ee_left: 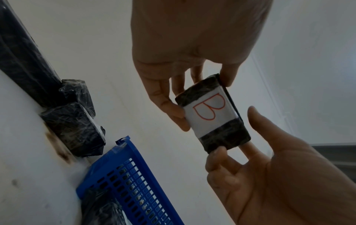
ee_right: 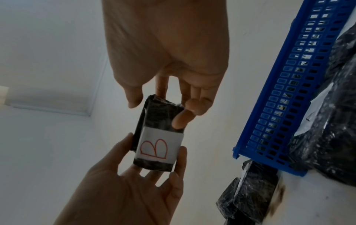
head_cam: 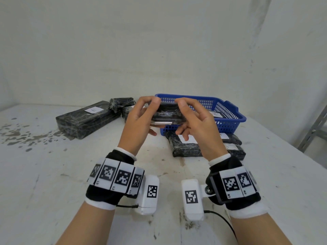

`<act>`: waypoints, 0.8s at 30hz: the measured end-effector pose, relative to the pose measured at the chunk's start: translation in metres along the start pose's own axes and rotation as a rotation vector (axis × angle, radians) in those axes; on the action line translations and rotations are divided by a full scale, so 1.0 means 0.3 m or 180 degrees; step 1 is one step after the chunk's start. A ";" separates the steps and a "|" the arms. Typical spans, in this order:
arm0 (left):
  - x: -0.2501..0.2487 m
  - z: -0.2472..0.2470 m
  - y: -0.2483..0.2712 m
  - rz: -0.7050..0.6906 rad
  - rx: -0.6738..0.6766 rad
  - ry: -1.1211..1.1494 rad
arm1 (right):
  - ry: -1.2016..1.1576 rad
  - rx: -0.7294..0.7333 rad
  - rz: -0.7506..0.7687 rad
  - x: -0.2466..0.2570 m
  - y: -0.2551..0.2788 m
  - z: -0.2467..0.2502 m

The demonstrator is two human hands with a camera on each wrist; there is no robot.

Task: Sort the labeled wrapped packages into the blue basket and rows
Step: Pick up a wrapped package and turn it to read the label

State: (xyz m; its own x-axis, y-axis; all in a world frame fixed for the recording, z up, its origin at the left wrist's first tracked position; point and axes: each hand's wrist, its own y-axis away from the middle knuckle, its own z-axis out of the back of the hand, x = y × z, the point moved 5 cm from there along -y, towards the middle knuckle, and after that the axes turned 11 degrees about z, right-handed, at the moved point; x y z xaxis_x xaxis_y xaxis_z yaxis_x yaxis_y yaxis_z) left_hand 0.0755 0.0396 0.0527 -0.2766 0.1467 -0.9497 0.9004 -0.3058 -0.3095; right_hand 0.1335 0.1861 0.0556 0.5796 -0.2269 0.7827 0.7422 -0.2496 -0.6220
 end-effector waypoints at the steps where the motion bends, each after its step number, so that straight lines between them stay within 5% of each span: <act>1: 0.003 0.001 -0.003 0.0026 0.0018 0.0095 | -0.0028 -0.0011 0.0006 0.001 -0.001 0.001; 5: 0.015 -0.013 -0.016 0.0139 0.0253 0.0495 | -0.0227 -0.0056 0.0033 0.002 -0.008 0.008; 24: 0.012 -0.017 -0.019 -0.0192 0.0295 0.0186 | -0.0248 -0.0129 0.0103 -0.016 -0.006 -0.005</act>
State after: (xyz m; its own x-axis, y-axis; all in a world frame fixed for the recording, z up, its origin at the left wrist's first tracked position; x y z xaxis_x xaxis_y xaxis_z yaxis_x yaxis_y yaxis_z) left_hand 0.0711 0.0466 0.0513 -0.3067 0.2213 -0.9257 0.8471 -0.3801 -0.3715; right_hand 0.1288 0.1862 0.0529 0.6287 -0.1619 0.7606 0.7093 -0.2816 -0.6462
